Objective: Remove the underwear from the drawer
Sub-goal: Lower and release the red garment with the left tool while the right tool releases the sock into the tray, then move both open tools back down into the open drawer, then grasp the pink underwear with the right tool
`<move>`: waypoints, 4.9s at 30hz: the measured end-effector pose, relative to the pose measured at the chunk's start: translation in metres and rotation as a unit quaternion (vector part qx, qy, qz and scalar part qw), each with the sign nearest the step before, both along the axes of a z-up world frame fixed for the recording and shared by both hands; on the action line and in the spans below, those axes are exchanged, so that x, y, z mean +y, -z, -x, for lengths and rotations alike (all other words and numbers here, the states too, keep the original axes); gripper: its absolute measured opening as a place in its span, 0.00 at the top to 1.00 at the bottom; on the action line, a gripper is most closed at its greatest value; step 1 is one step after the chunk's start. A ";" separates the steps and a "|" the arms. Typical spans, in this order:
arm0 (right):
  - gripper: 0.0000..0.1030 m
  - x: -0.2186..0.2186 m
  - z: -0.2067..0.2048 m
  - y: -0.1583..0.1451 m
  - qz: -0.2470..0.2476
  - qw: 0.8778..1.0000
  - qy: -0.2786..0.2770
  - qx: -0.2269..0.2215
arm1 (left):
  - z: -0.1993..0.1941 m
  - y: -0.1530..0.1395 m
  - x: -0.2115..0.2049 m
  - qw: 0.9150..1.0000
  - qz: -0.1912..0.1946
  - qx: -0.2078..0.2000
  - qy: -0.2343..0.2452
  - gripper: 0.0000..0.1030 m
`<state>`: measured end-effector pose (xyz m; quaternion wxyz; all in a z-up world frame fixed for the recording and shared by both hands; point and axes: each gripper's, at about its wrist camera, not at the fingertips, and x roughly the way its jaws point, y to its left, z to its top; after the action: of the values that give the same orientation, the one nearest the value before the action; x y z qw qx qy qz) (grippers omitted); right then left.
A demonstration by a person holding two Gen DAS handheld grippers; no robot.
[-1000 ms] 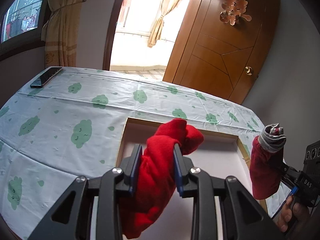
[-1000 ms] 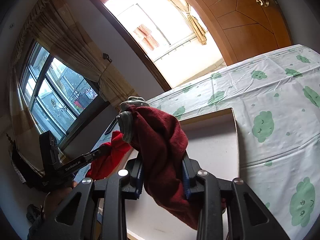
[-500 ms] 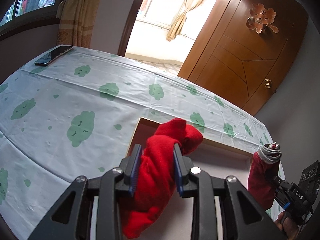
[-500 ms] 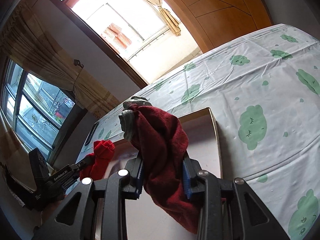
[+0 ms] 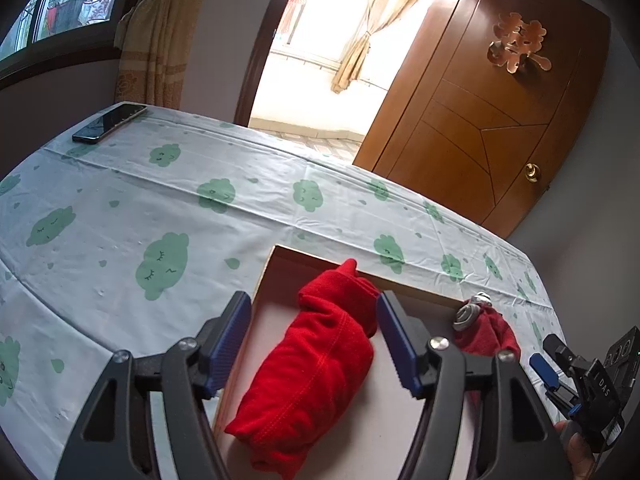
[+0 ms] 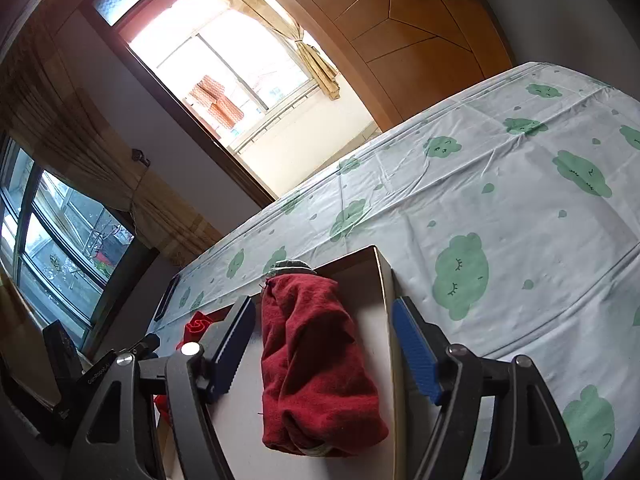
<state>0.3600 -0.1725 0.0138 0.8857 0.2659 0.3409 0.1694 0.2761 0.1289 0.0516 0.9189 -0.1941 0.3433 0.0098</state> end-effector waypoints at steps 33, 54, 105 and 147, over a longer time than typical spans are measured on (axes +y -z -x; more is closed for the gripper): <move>0.23 0.027 0.121 -0.017 0.041 0.985 -0.129 -0.106 | 0.110 0.008 -0.034 0.993 -0.021 -0.042 0.106 0.33; 0.22 0.031 0.214 0.025 0.101 0.969 -0.193 -0.121 | 0.213 0.041 -0.042 0.988 -0.055 -0.055 0.135 0.31; 0.22 0.110 0.267 0.078 0.326 0.872 -0.355 -0.082 | 0.260 0.107 -0.022 0.991 -0.079 0.005 0.112 0.27; 0.72 0.147 0.206 0.125 0.375 0.821 -0.431 0.006 | 0.262 0.114 -0.028 0.984 -0.088 0.030 0.149 0.27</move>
<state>0.1543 -0.0257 -0.1112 0.7517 -0.2602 0.4627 0.3913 0.0136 0.1005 -0.0622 0.9126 -0.0588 0.3941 -0.0915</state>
